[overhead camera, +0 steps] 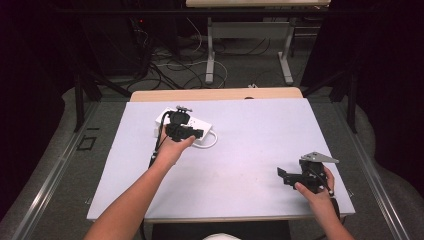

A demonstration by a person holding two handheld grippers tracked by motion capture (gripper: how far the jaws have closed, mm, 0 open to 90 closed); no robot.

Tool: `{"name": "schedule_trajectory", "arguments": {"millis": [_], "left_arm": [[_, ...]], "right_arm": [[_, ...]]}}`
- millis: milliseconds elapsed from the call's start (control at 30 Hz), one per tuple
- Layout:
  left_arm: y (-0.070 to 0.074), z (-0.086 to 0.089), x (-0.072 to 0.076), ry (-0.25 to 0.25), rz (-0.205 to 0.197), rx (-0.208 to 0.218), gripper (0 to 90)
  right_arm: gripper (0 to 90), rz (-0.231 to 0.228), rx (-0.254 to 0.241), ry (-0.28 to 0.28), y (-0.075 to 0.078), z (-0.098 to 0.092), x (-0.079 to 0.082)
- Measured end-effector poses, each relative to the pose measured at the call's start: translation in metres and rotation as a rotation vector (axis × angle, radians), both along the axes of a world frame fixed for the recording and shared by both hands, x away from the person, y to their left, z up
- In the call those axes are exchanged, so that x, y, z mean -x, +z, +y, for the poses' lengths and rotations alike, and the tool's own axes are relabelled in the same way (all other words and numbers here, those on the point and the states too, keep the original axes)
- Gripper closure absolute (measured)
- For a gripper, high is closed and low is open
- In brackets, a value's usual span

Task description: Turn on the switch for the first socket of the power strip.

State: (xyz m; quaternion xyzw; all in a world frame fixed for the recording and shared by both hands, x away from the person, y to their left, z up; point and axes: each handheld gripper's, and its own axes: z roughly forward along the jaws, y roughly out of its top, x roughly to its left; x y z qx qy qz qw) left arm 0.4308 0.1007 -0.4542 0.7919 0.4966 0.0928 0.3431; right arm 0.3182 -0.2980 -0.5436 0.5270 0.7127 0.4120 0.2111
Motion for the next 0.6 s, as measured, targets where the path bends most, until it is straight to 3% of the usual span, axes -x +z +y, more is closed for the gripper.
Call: {"name": "schedule_trajectory", "arguments": {"millis": [333, 600], "left_arm": [[0.003, 0.011, 0.022, -0.049, -0.013, 0.008, 46.9], [0.001, 0.022, 0.036, -0.051, -0.017, 0.025, 42.3]], "right_arm": [[5.7, -0.003, 0.001, -0.010, -0.001, 0.000, 0.000], [5.7, 0.001, -0.004, -0.012, -0.001, 0.001, 0.000]]}}
